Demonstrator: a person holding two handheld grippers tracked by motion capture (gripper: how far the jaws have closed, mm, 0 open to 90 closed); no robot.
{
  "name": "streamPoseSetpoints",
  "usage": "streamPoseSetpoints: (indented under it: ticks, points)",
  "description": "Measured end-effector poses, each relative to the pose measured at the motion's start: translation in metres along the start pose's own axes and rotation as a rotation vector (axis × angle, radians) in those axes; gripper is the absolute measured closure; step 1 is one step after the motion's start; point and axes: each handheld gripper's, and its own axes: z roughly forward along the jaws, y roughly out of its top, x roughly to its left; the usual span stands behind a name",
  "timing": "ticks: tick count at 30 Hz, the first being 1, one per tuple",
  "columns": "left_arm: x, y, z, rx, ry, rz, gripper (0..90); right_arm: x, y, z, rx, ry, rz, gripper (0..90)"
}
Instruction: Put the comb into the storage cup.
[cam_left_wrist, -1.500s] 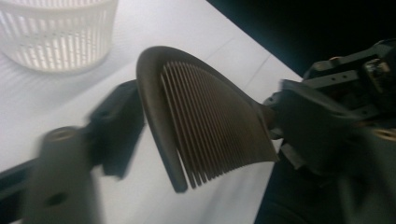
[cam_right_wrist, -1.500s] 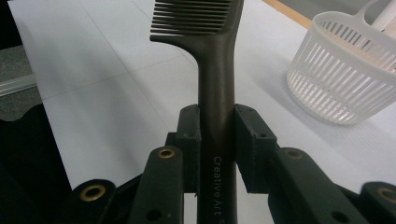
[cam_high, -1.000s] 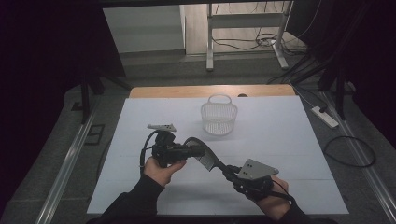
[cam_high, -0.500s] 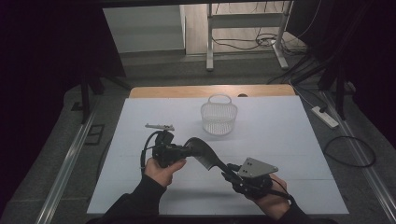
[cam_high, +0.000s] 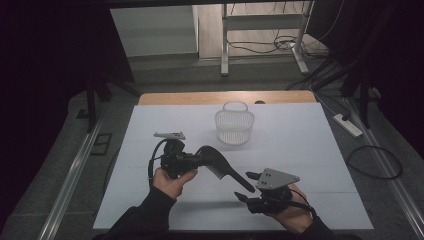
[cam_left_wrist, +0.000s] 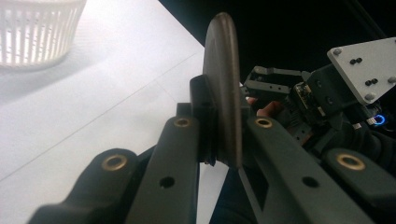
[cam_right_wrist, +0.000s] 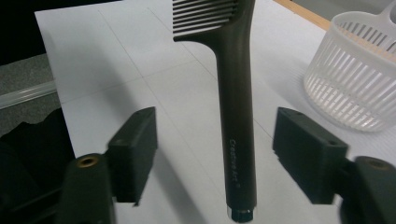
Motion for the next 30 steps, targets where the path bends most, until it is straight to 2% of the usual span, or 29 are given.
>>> streamPoseSetpoints:
  ticks: [4,11,19,30]
  points:
    - [0.001,0.001,-0.002,-0.003,0.01,0.008,86.7,-0.003,-0.001,-0.001,0.011,0.001,0.006,25.6]
    - [-0.001,0.001,-0.003,-0.01,0.047,0.049,86.7,-0.012,-0.004,-0.002,0.057,0.023,0.069,19.8]
    - [-0.001,0.003,-0.008,-0.011,0.093,0.069,86.7,-0.018,-0.008,-0.005,0.086,0.021,0.105,10.4]
    - [0.001,0.007,-0.008,0.007,0.145,0.095,86.6,-0.031,-0.017,-0.012,0.114,0.031,0.151,3.8]
